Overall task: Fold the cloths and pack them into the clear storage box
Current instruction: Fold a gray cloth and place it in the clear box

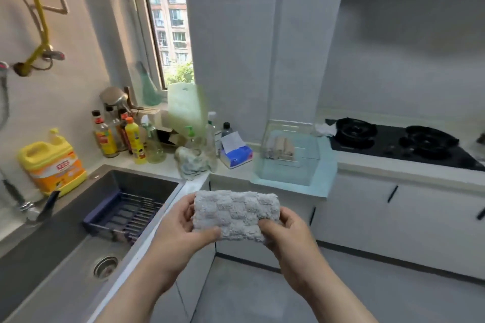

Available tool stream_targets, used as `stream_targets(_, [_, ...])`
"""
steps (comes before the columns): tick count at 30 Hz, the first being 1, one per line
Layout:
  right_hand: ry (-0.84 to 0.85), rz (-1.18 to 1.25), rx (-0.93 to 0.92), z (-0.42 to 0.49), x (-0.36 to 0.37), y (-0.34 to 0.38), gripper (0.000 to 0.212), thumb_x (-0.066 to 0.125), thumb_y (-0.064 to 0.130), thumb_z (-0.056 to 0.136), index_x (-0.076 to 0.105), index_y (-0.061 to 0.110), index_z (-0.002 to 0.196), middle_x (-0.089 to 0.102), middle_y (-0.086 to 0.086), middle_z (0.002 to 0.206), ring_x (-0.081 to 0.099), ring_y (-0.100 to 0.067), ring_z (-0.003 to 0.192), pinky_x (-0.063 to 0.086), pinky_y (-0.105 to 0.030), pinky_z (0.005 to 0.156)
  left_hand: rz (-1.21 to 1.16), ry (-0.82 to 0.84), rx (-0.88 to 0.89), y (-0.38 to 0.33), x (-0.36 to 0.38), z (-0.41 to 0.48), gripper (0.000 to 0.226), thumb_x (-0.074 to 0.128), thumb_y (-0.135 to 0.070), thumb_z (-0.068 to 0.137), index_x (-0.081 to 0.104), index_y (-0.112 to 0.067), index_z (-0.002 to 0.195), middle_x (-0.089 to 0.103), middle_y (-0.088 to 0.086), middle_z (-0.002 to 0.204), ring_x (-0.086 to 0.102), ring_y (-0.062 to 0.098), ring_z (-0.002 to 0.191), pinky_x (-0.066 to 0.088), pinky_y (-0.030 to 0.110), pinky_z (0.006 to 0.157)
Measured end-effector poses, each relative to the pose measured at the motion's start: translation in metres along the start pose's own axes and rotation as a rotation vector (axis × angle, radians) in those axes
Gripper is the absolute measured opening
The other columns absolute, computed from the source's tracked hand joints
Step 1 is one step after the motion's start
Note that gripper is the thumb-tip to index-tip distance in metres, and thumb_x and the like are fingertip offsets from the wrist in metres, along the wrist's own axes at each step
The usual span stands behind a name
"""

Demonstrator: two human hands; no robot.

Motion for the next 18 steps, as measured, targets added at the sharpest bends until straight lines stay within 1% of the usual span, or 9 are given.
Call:
stream_targets(2, [-0.077, 0.052, -0.002, 0.014, -0.034, 0.009, 0.025, 0.058, -0.007, 0.087, 0.064, 0.007, 0.107, 0.075, -0.010, 0.098, 0.069, -0.019, 0.083, 0.056, -0.037, 0.079, -0.027, 0.000, 0.012, 0.004, 0.025, 0.035, 0.057, 0.079, 0.007, 0.062, 0.062, -0.017, 0.112, 0.074, 0.000, 0.097, 0.070, 0.017, 0.090, 0.055, 0.022, 0.066])
stream_targets(3, [-0.112, 0.072, -0.006, 0.022, -0.049, 0.011, 0.024, 0.059, -0.006, 0.088, 0.064, 0.008, 0.107, 0.075, -0.009, 0.099, 0.070, -0.020, 0.085, 0.057, -0.041, 0.081, -0.048, 0.009, 0.013, 0.008, 0.036, 0.052, 0.058, 0.079, 0.000, 0.058, 0.063, -0.015, 0.112, 0.074, 0.003, 0.098, 0.069, 0.019, 0.090, 0.054, 0.023, 0.065])
stream_targets(5, [-0.174, 0.080, -0.029, 0.041, -0.076, 0.019, 0.023, 0.061, -0.003, 0.089, 0.063, 0.010, 0.107, 0.075, -0.008, 0.097, 0.071, -0.020, 0.086, 0.058, -0.042, 0.081, -0.095, 0.055, -0.008, 0.018, 0.058, 0.088, 0.062, 0.079, -0.007, 0.055, 0.063, -0.011, 0.115, 0.073, 0.009, 0.101, 0.068, 0.023, 0.092, 0.055, 0.026, 0.068])
stream_targets(7, [-0.227, 0.068, -0.055, 0.065, -0.100, 0.025, 0.023, 0.062, -0.003, 0.088, 0.064, 0.010, 0.108, 0.075, -0.008, 0.098, 0.072, -0.022, 0.089, 0.058, -0.040, 0.082, -0.156, 0.089, -0.040, 0.031, 0.077, 0.123, 0.058, 0.074, 0.000, 0.061, 0.062, -0.007, 0.117, 0.071, 0.016, 0.106, 0.069, 0.026, 0.092, 0.056, 0.026, 0.069])
stream_targets(9, [-0.256, 0.048, -0.068, 0.094, -0.117, 0.031, 0.025, 0.063, -0.003, 0.088, 0.064, 0.009, 0.110, 0.075, -0.012, 0.101, 0.071, -0.026, 0.095, 0.057, -0.036, 0.084, -0.198, 0.111, -0.062, 0.043, 0.092, 0.161, 0.054, 0.068, 0.009, 0.066, 0.062, -0.005, 0.117, 0.071, 0.018, 0.106, 0.069, 0.024, 0.089, 0.056, 0.024, 0.067])
stream_targets(12, [-0.312, 0.019, -0.056, 0.144, -0.137, 0.036, 0.024, 0.067, -0.002, 0.085, 0.068, 0.012, 0.105, 0.074, -0.016, 0.101, 0.071, -0.025, 0.091, 0.057, -0.031, 0.079, -0.228, 0.146, -0.075, 0.057, 0.102, 0.220, 0.064, 0.074, -0.002, 0.056, 0.062, -0.007, 0.118, 0.071, 0.015, 0.108, 0.069, 0.026, 0.094, 0.058, 0.026, 0.073])
stream_targets(14, [-0.325, 0.023, -0.032, 0.179, -0.145, 0.039, 0.022, 0.066, -0.005, 0.085, 0.070, 0.011, 0.099, 0.075, -0.013, 0.097, 0.070, -0.020, 0.086, 0.056, -0.027, 0.075, -0.222, 0.156, -0.101, 0.064, 0.105, 0.259, 0.074, 0.078, -0.010, 0.050, 0.060, -0.007, 0.121, 0.071, 0.013, 0.111, 0.068, 0.028, 0.100, 0.058, 0.028, 0.077])
stream_targets(16, [-0.335, 0.072, 0.004, 0.213, -0.152, 0.041, 0.025, 0.060, -0.012, 0.085, 0.070, 0.007, 0.097, 0.075, -0.012, 0.095, 0.070, -0.019, 0.085, 0.057, -0.024, 0.075, -0.207, 0.161, -0.119, 0.073, 0.110, 0.297, 0.067, 0.076, -0.006, 0.055, 0.059, -0.009, 0.120, 0.071, 0.011, 0.112, 0.068, 0.027, 0.101, 0.058, 0.027, 0.075])
stream_targets(18, [-0.340, 0.177, 0.040, 0.244, -0.159, 0.043, 0.028, 0.050, -0.019, 0.085, 0.069, -0.002, 0.098, 0.074, -0.018, 0.100, 0.071, -0.024, 0.091, 0.057, -0.025, 0.081, -0.209, 0.180, -0.131, 0.078, 0.120, 0.329, 0.055, 0.070, -0.002, 0.061, 0.060, -0.013, 0.114, 0.073, 0.004, 0.107, 0.069, 0.023, 0.098, 0.057, 0.024, 0.071])
Point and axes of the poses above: each hand's wrist, its own z-axis towards the middle knuckle, its own x-axis out of the palm, y = z × x, the point moved 8 cm from there along z, towards the middle knuckle
